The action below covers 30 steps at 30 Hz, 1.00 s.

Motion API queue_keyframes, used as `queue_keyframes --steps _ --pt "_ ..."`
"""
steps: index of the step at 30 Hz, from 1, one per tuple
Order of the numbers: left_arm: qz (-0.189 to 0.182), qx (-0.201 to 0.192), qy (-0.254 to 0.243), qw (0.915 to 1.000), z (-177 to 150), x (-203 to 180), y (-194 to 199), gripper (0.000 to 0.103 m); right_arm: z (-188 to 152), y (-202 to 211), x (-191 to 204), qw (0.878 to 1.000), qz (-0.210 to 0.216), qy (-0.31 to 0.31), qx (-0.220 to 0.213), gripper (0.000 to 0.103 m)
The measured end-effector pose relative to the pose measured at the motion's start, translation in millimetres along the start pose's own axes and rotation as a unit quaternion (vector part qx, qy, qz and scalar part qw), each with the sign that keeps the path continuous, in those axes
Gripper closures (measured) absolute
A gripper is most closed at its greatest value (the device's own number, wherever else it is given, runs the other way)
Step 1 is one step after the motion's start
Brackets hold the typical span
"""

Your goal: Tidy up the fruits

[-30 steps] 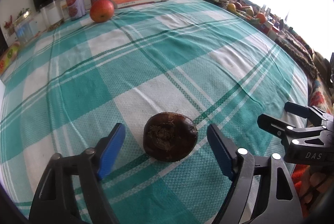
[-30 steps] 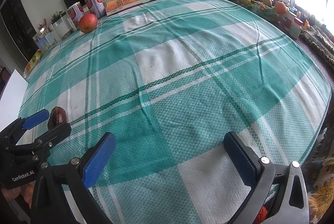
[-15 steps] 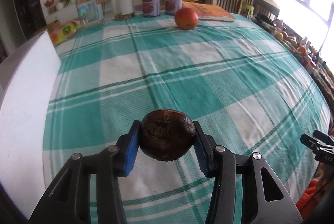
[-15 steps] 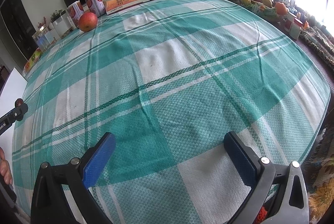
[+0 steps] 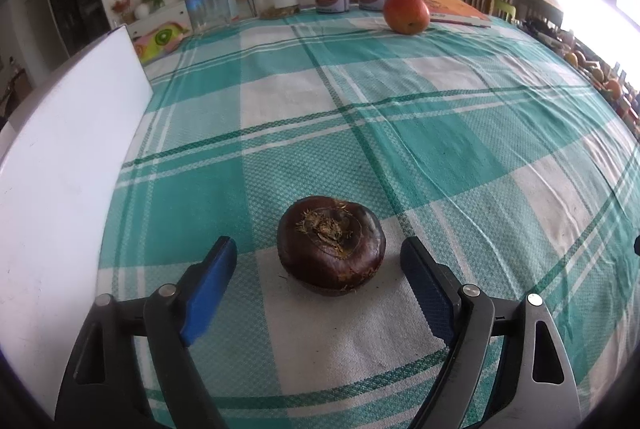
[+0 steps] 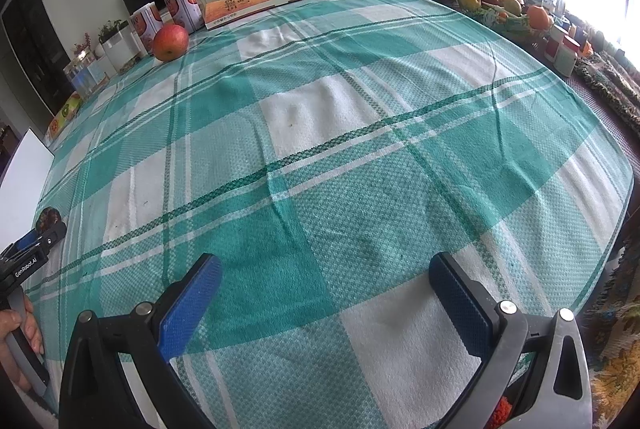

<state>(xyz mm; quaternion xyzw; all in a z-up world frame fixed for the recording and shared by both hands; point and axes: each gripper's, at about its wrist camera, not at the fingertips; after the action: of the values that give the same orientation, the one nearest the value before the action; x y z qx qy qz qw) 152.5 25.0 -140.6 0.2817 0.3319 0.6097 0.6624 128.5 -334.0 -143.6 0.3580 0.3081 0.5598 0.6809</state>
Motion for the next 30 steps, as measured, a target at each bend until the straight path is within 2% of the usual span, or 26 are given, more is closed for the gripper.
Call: queue_keyframes --steps 3,5,9,11,14,17,20,24,27,30 --pt "-0.015 0.007 0.032 0.9993 1.0 12.0 -4.0 0.008 -0.4 1.7 -4.3 1.0 0.013 -0.008 -0.004 0.0" --pt "-0.009 0.008 0.029 0.9995 0.6 9.8 -4.2 0.007 -0.5 3.7 -9.3 0.999 0.024 -0.02 -0.006 0.0" --pt "-0.009 0.008 0.029 0.9995 -0.8 9.6 -3.7 0.006 3.6 11.7 -7.0 0.999 0.006 -0.031 0.014 0.0" --pt "-0.009 0.007 0.03 0.9995 -0.7 10.2 -3.9 0.006 15.0 17.9 10.2 0.999 0.035 -0.022 0.019 0.0" --pt "-0.008 0.008 0.03 0.9995 -0.7 10.2 -4.0 0.005 55.0 18.6 63.0 0.995 0.085 0.045 0.02 0.001" --pt "-0.008 0.008 0.03 0.9995 -0.7 10.6 -4.2 0.005 111.2 4.4 117.1 0.989 0.108 0.095 -0.02 0.001" --pt "-0.007 0.008 0.03 0.9995 -0.4 11.3 -4.4 0.005 174.8 -32.6 157.0 0.987 0.133 0.088 -0.028 0.001" --pt "-0.008 0.008 0.031 0.9995 -0.3 11.1 -4.6 0.005 254.0 -86.2 196.8 0.984 0.18 0.018 0.001 0.001" --pt "-0.008 0.008 0.031 0.9994 -0.4 11.4 -4.8 0.005 290.7 -117.5 225.3 0.977 0.21 -0.017 0.028 0.001" --pt "-0.008 0.008 0.031 0.9994 -0.1 11.7 -5.5 0.004 303.9 -142.9 261.6 0.982 0.18 0.013 0.058 0.001"
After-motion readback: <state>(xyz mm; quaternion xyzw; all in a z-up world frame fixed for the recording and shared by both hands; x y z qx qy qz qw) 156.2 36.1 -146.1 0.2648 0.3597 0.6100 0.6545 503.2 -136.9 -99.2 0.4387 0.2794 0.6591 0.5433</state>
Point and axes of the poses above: each gripper's, at about its wrist camera, not at the fingertips, and y roughly against the way its jaws point, x to its left, z to its top, and after that the axes turned 10 degrees about -z, right-handed
